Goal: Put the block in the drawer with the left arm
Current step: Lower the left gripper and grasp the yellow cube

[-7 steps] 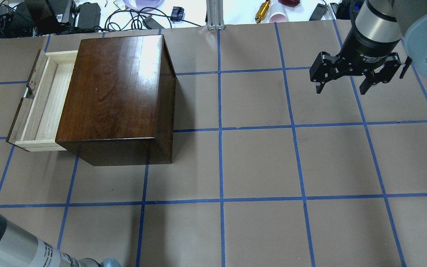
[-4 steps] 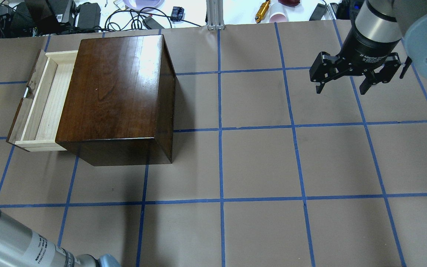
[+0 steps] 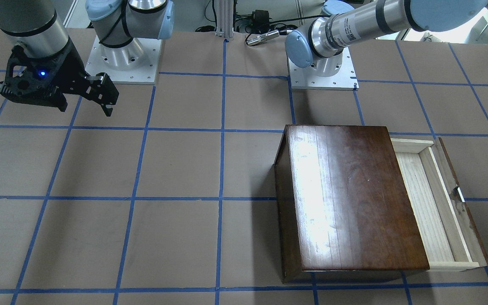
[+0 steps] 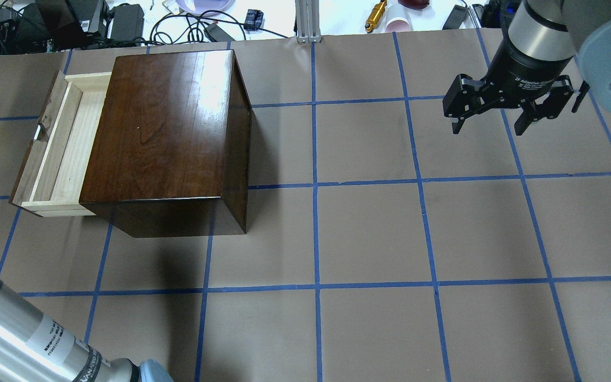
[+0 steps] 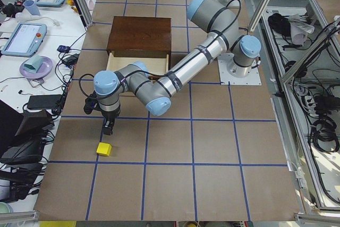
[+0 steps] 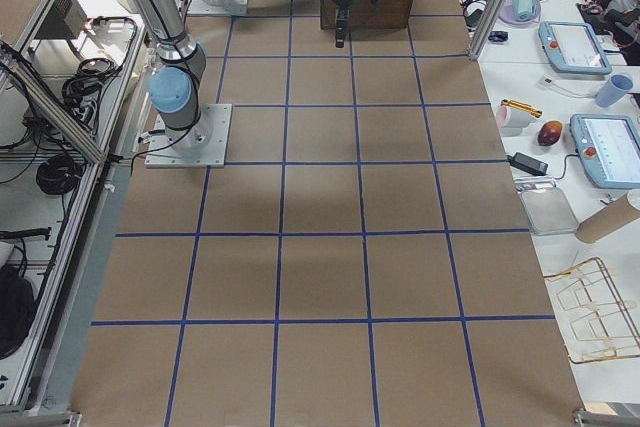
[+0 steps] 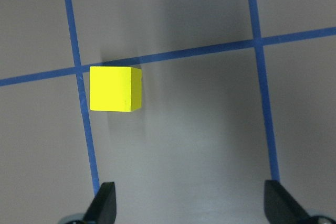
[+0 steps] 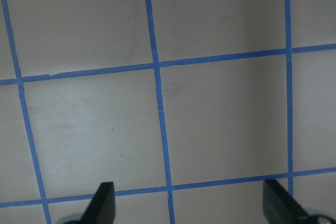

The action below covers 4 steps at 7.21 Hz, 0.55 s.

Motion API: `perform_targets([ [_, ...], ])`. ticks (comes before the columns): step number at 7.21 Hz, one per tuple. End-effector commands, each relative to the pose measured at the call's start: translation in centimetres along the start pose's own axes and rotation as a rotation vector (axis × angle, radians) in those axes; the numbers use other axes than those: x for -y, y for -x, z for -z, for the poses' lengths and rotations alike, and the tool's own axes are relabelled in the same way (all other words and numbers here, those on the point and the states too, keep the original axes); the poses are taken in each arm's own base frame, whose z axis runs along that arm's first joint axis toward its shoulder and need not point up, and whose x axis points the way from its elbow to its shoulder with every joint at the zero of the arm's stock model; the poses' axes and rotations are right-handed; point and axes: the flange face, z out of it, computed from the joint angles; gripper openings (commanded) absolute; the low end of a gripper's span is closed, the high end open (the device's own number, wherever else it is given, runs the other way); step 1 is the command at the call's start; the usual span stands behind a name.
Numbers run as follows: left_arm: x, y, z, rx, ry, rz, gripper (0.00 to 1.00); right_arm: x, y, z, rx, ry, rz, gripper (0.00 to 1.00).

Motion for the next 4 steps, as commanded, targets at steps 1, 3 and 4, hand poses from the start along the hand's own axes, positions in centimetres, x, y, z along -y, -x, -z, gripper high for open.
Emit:
perform_targets([
  [1,-0.5,3.2,-3.2,0.003,-0.002,-0.037,1.00,0.0,0.0,0.0,0.000,0.000,0.000,1.00],
  [3,-0.7,5.4,-6.3,0.011,-0.038,-0.051,1.00,0.0,0.0,0.0,0.000,0.000,0.000,1.00],
  [4,-0.6,6.0,-8.2,0.031,-0.051,-0.060,1.00,0.0,-0.1,0.0,0.000,0.000,-0.001,1.00],
])
